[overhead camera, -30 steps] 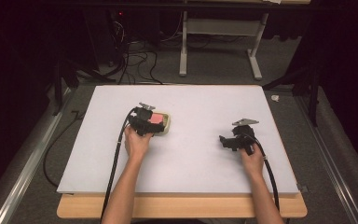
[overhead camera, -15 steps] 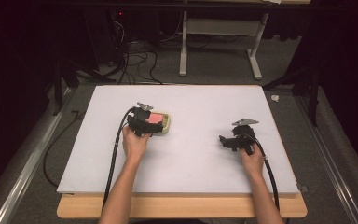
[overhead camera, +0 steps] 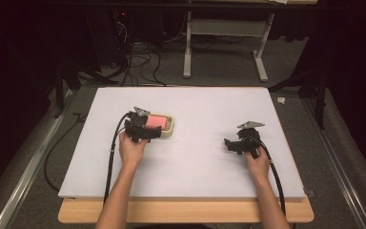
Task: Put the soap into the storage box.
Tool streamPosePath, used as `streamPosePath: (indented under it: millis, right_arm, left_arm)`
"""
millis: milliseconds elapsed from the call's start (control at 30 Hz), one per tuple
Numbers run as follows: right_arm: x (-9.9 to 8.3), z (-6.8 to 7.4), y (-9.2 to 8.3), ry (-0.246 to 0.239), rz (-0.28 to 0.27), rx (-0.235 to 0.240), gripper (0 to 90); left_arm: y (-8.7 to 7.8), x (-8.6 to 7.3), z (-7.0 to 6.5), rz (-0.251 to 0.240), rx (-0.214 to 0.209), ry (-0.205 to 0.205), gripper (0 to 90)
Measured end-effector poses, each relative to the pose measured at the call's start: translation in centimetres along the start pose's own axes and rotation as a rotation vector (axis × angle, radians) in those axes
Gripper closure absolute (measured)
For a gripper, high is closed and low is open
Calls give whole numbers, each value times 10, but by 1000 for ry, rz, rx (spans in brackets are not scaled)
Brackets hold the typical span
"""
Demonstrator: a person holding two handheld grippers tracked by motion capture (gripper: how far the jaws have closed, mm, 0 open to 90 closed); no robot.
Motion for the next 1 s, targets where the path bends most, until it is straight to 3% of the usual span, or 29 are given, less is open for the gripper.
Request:
streamPosePath:
  millis: [233, 1000]
  right_arm:
    - [0, 0, 0, 0, 0, 0, 152]
    - [0, 0, 0, 0, 0, 1, 152]
  left_arm:
    - [-10, -5, 4, -20, -25, -30, 149]
    - [-37, -22, -4, -48, -92, -25, 150]
Point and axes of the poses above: each handheld gripper's, and its own axes: y roughly forward along the jaws, x roughly out of its top, z roughly to its left, the point moved 4 cm from there along y, roughly forward along the jaws
